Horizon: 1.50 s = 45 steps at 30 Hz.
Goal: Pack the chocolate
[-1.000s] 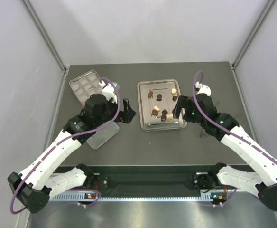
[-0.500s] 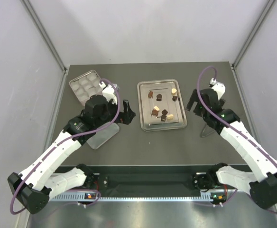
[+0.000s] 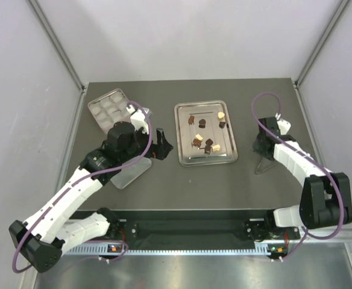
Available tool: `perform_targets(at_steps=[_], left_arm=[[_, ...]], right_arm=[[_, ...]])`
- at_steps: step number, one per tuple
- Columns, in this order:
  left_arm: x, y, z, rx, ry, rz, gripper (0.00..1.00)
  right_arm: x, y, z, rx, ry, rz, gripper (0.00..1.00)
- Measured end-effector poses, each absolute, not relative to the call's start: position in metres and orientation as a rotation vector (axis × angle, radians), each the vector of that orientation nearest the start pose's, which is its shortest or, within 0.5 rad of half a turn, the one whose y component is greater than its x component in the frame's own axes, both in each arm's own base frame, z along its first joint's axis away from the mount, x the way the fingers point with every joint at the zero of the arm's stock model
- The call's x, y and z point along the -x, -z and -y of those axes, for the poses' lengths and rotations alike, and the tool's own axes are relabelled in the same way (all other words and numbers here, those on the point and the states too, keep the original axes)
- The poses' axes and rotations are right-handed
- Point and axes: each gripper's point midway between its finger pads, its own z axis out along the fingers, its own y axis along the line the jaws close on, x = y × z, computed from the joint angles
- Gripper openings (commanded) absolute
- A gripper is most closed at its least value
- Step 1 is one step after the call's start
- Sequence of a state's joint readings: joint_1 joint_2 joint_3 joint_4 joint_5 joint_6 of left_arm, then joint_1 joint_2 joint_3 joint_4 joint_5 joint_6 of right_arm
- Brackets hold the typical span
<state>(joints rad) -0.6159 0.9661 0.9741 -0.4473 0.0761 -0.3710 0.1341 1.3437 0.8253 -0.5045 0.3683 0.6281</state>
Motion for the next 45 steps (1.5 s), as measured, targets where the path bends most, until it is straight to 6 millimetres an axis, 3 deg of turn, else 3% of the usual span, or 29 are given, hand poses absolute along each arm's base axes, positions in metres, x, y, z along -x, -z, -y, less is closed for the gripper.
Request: perform_targets(at_steps=[9,15,18,23,26,27,34,36,37,40,45], left_arm=[[-0.244,-0.244,0.210,-0.317,0.696,-2.075,0.99],[-0.245,-0.242,0.209,-0.321,0.693,-2.075,0.99],[-0.245,-0.240,0.210,-0.322,0.694,-2.075,0.99],[-0.245,-0.240,0.211,-0.330,0.694,-2.070,0.99],[-0.245,-0.240,0.210,-0.336,0.690,-2.068,0.99],[-0.246,-0.240,0.210,-0.337,0.689,-2.067,0.99],[-0.248,-0.239,0.209,-0.343,0.675,-2.059,0.99],[-0.248,-0.238,0.209,-0.345,0.671,-2.059,0.99],[-0.248,-0.237,0.209,-0.345,0.668,-2.059,0.99],[-0.249,-0.238,0.208,-0.343,0.660,-2.056,0.99],[-0.249,-0.238,0.206,-0.344,0.655,-2.051,0.99]], right_arm=[[-0.308,-0.029,-0.004,-0.644,0.215,-2.522,0.36],[-0.319,-0.024,-0.002,-0.497,0.237,-2.535,0.19],[-0.336,-0.030,-0.007,-0.390,0.193,-2.499,0.00],[-0.363,-0.035,-0.020,-0.225,0.120,-2.470,0.00],[-0.369,-0.034,-0.021,-0.153,0.122,-2.463,0.00],[-0.371,-0.035,-0.021,-0.126,0.121,-2.456,0.01],[-0.382,-0.047,-0.024,-0.039,0.125,-2.431,0.43],[-0.391,-0.059,-0.025,-0.063,0.123,-2.409,0.51],[-0.393,-0.064,-0.025,-0.083,0.125,-2.401,0.63],[-0.394,-0.079,-0.022,-0.197,0.127,-2.371,0.82],[-0.376,-0.093,-0.004,-0.410,0.184,-2.351,0.89]])
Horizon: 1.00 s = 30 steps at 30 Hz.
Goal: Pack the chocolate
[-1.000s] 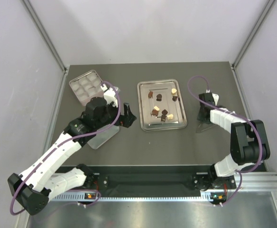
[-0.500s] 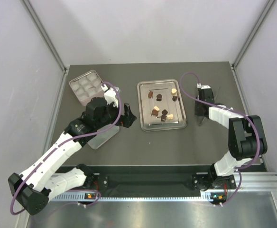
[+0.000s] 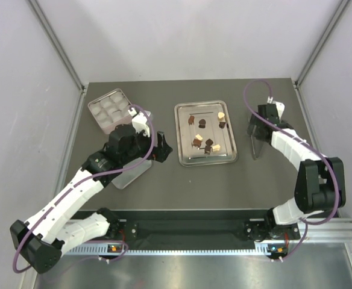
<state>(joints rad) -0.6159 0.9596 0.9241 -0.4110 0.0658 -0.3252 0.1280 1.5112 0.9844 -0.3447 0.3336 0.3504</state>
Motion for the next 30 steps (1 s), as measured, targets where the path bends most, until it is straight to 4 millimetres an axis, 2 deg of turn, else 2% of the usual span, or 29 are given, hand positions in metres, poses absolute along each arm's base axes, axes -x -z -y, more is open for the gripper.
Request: perform_targets(at_steps=[5,8,9,11,18,22,25,30], left_arm=[[-0.246,-0.239,0.204,-0.343,0.657,-2.042,0.99],[-0.246,-0.239,0.204,-0.337,0.661,-2.043,0.99],[-0.246,-0.239,0.205,-0.332,0.664,-2.046,0.99],[-0.246,-0.239,0.206,-0.324,0.673,-2.050,0.98],[-0.246,-0.228,0.224,-0.314,0.759,-2.122,0.96],[-0.244,-0.223,0.231,-0.298,0.804,-2.154,0.96],[-0.245,-0.223,0.233,-0.280,0.819,-2.164,0.96],[-0.255,-0.221,0.239,-0.240,0.818,-2.193,0.95]], right_arm=[[-0.362,-0.096,0.030,-0.596,0.255,-2.337,0.84],[-0.357,-0.094,0.054,-0.693,0.286,-2.327,0.76],[-0.355,-0.093,0.061,-0.720,0.293,-2.323,0.70],[-0.355,-0.089,0.069,-0.756,0.295,-2.325,0.64],[-0.356,-0.049,0.067,-0.773,0.283,-2.425,0.50],[-0.362,-0.031,0.062,-0.764,0.242,-2.457,0.49],[-0.367,-0.025,0.059,-0.753,0.215,-2.464,0.48],[-0.371,-0.029,0.059,-0.748,0.212,-2.453,0.50]])
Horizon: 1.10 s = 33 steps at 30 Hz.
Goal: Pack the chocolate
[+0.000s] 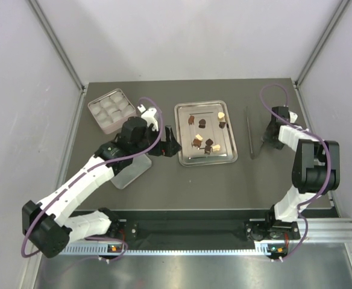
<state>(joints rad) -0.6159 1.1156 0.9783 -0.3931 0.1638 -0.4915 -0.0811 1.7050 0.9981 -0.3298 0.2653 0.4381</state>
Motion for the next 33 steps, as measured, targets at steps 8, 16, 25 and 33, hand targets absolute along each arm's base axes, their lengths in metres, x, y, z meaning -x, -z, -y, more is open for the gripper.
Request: perform_targets(at_steps=[8,16,25,33], left_arm=[[-0.261,-0.222,0.242,-0.225,0.810,-2.204,0.96],[-0.270,-0.234,0.242,-0.211,0.792,-2.179,0.98],[-0.283,-0.232,0.218,-0.122,0.698,-2.201,0.96],[-0.287,-0.227,0.187,-0.054,0.566,-2.224,0.95]], right_arm=[[-0.377,-0.062,0.060,-0.754,0.183,-2.369,0.54],[-0.394,-0.049,0.052,-0.739,0.113,-2.388,0.50],[-0.401,-0.031,0.052,-0.732,0.114,-2.426,0.12],[-0.402,-0.045,0.032,-0.682,0.060,-2.421,0.00]])
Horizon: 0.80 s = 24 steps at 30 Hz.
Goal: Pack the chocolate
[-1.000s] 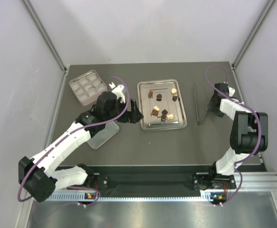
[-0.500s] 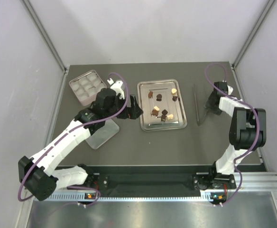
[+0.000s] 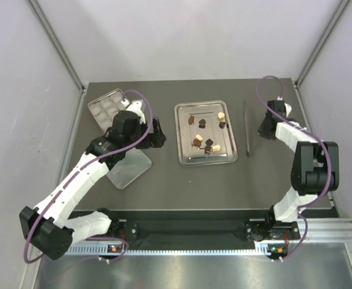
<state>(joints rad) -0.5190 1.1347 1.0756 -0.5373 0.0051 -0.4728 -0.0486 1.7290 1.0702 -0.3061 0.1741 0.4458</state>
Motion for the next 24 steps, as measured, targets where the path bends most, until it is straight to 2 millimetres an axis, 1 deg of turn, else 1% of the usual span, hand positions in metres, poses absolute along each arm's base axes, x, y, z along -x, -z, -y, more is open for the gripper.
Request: perform_targets(at_steps=[1,2,3,5,6,8,10,12,14,15,17,19,21,24], left_arm=[[-0.287,-0.227,0.182,-0.041,0.544,-2.225,0.95],[-0.288,-0.229,0.176,-0.022,0.528,-2.218,0.95],[-0.290,-0.231,0.169,0.001,0.505,-2.212,0.94],[-0.293,-0.234,0.154,0.058,0.455,-2.203,0.93],[-0.295,-0.236,0.144,0.102,0.427,-2.195,0.93],[-0.295,-0.243,0.130,0.164,0.391,-2.173,0.95],[-0.293,-0.254,0.116,0.220,0.358,-2.138,0.96],[-0.287,-0.267,0.107,0.249,0.345,-2.099,0.96],[-0.280,-0.282,0.099,0.271,0.335,-2.052,0.96],[-0.277,-0.289,0.094,0.282,0.329,-2.027,0.96],[-0.269,-0.300,0.084,0.303,0.315,-1.982,0.96],[-0.259,-0.311,0.074,0.324,0.304,-1.934,0.97],[-0.251,-0.322,0.065,0.344,0.297,-1.888,0.97],[-0.242,-0.334,0.056,0.363,0.293,-1.832,0.97]], right_arm=[[-0.403,-0.054,0.024,-0.667,0.045,-2.405,0.00],[-0.404,-0.066,0.010,-0.640,0.020,-2.387,0.00],[-0.405,-0.080,-0.008,-0.604,-0.002,-2.367,0.00],[-0.412,-0.114,-0.063,-0.496,-0.101,-2.309,0.00],[-0.415,-0.128,-0.088,-0.454,-0.147,-2.282,0.00],[-0.414,-0.157,-0.154,-0.344,-0.272,-2.226,0.00],[-0.404,-0.177,-0.214,-0.253,-0.378,-2.190,0.00],[-0.397,-0.188,-0.266,-0.186,-0.450,-2.170,0.00],[-0.395,-0.189,-0.311,-0.139,-0.502,-2.168,0.00],[-0.397,-0.186,-0.329,-0.134,-0.514,-2.168,0.00],[-0.404,-0.170,-0.357,-0.131,-0.521,-2.182,0.00],[-0.413,-0.149,-0.377,-0.137,-0.513,-2.202,0.00],[-0.419,-0.126,-0.391,-0.142,-0.497,-2.225,0.00],[-0.422,-0.094,-0.402,-0.155,-0.465,-2.266,0.00]])
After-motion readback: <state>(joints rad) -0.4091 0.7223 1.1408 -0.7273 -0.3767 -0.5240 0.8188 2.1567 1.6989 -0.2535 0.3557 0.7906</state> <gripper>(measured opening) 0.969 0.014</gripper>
